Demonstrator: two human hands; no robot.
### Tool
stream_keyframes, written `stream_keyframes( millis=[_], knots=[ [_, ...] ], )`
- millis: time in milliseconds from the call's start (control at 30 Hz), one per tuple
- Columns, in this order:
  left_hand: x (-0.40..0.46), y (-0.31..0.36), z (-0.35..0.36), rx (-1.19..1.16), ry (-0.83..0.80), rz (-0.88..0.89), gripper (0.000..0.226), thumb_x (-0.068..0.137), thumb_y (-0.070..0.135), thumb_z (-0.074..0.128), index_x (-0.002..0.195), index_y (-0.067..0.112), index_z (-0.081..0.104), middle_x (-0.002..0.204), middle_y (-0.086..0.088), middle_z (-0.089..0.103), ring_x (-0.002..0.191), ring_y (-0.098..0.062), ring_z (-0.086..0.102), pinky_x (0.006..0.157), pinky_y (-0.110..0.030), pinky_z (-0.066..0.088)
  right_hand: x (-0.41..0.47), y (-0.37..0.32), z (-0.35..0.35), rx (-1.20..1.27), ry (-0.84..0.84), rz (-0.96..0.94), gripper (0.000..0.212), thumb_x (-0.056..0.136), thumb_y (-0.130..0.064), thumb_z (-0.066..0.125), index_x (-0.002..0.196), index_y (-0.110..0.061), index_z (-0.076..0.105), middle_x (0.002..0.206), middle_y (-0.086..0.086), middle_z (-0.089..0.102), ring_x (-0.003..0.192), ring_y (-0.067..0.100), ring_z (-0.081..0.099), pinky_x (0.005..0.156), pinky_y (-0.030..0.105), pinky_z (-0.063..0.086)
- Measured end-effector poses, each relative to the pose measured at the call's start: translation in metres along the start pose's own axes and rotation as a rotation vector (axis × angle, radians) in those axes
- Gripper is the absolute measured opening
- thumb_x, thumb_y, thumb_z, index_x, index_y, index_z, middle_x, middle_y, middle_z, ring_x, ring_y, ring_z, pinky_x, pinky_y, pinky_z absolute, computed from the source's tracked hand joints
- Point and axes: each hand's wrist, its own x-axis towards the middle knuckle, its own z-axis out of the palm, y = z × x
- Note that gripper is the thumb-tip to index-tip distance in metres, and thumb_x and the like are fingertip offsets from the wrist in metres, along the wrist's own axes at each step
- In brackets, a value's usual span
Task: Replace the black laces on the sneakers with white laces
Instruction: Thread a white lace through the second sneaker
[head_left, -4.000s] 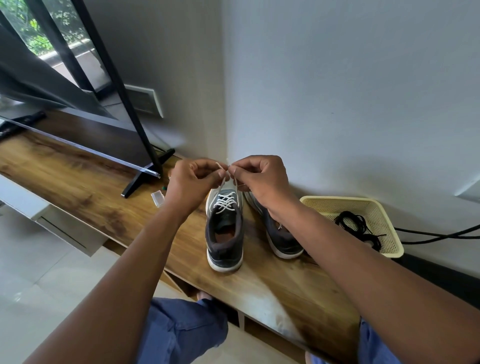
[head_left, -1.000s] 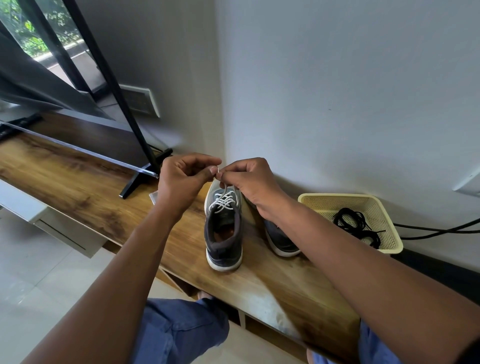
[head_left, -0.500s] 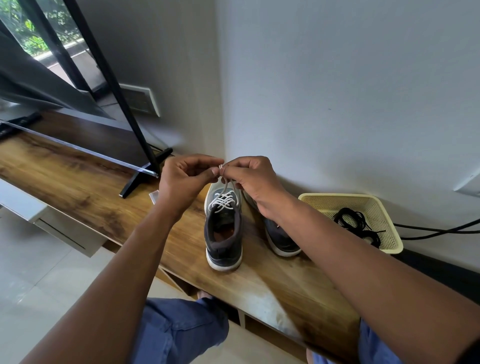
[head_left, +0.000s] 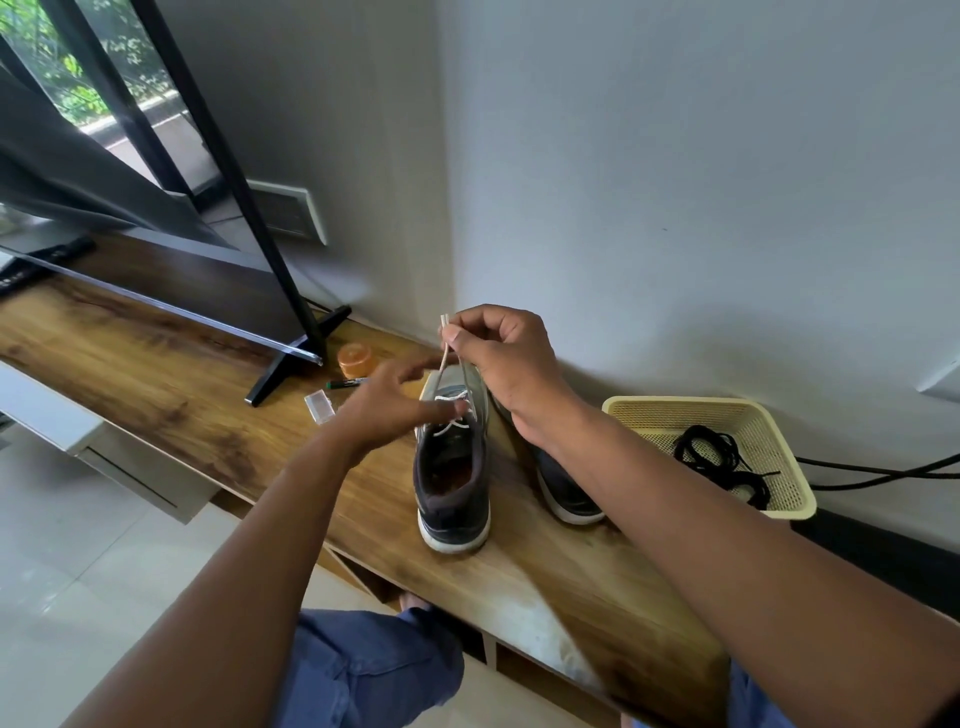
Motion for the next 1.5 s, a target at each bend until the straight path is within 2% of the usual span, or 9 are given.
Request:
stream_keyframes(
  millis=[100,233,333,600,767,1033,1267,1367,1500],
  knots=[
    [0.007,-0.012,0.018,0.185,-0.080,-0.118,0.063,0.071,0.053,0.092,0.127,0.045,0.065,0.138,0.009,0.059,0.128,-0.017,0.054,0.093,-0.031,0.047,0.000,-0.002,0.003,-0.025,0.011,-0.010,0.008,0.093,-0.004,0.072,0.094,0.003,0.075,0.093,0.024,0.074,0.081,0.020,0.065,0.090,0.046,0.058],
    [0.015,-0.022,0.029,0.183,-0.097,-0.153,0.065,0.071,0.052,0.093,0.129,0.039,0.067,0.137,0.006,0.064,0.130,-0.019,0.057,0.110,-0.044,0.049,0.000,-0.003,0.006,-0.086,0.009,-0.023,0.008,0.094,-0.006,0.072,0.095,0.001,0.076,0.089,0.019,0.074,0.078,0.019,0.065,0.088,0.051,0.058],
    [0.019,-0.020,0.035,0.200,-0.080,-0.155,0.068,0.069,0.055,0.092,0.130,0.037,0.067,0.131,0.005,0.067,0.125,-0.019,0.060,0.107,-0.044,0.051,0.006,-0.003,0.004,-0.136,0.028,-0.041,0.006,0.094,-0.007,0.072,0.094,-0.003,0.077,0.085,0.014,0.074,0.075,0.018,0.064,0.085,0.052,0.059],
    [0.025,-0.017,0.042,0.221,-0.079,-0.154,0.045,0.068,0.053,0.094,0.101,0.046,0.063,0.110,0.010,0.071,0.111,-0.018,0.066,0.096,-0.040,0.057,0.015,0.002,0.015,-0.284,0.025,-0.148,0.012,0.089,-0.010,0.076,0.080,-0.018,0.076,0.073,-0.012,0.073,0.072,0.004,0.068,0.080,0.035,0.061],
    [0.025,-0.020,0.039,0.229,-0.083,-0.170,0.062,0.070,0.053,0.093,0.123,0.034,0.068,0.122,0.006,0.071,0.115,-0.019,0.064,0.101,-0.044,0.055,0.015,0.000,0.017,-0.269,0.021,-0.134,0.008,0.090,-0.009,0.075,0.084,-0.014,0.078,0.072,-0.009,0.072,0.069,0.008,0.067,0.081,0.042,0.061],
    [0.022,-0.025,0.038,0.222,-0.099,-0.121,0.057,0.073,0.052,0.091,0.126,0.039,0.073,0.137,0.016,0.065,0.128,-0.014,0.057,0.107,-0.035,0.047,0.012,-0.010,0.013,-0.063,0.094,-0.021,0.005,0.092,-0.005,0.073,0.090,-0.006,0.078,0.077,0.001,0.072,0.071,0.013,0.065,0.088,0.049,0.060],
    [0.016,-0.031,0.025,0.237,-0.144,-0.098,0.084,0.072,0.050,0.092,0.147,0.040,0.054,0.152,0.009,0.053,0.139,-0.021,0.050,0.102,-0.032,0.045,0.015,-0.009,0.004,-0.062,0.094,0.017,0.004,0.092,-0.006,0.074,0.092,-0.003,0.077,0.070,-0.006,0.066,0.064,0.004,0.058,0.078,0.029,0.054],
    [0.008,-0.030,0.023,0.432,-0.114,-0.128,0.108,0.067,0.045,0.096,0.156,0.032,0.037,0.161,-0.001,0.038,0.148,-0.029,0.036,0.111,-0.043,0.040,0.015,-0.007,-0.004,-0.155,0.063,0.011,0.003,0.090,-0.009,0.076,0.088,-0.007,0.077,0.071,-0.006,0.067,0.068,0.007,0.060,0.078,0.028,0.054],
    [-0.005,-0.017,0.013,0.530,0.140,-0.147,0.057,0.063,0.047,0.096,0.101,0.031,0.056,0.110,0.005,0.061,0.100,-0.020,0.059,0.076,-0.039,0.051,0.016,-0.012,-0.011,-0.251,0.003,-0.007,0.009,0.089,-0.012,0.077,0.080,-0.010,0.076,0.067,-0.007,0.068,0.067,0.008,0.060,0.075,0.034,0.054]
  ],
)
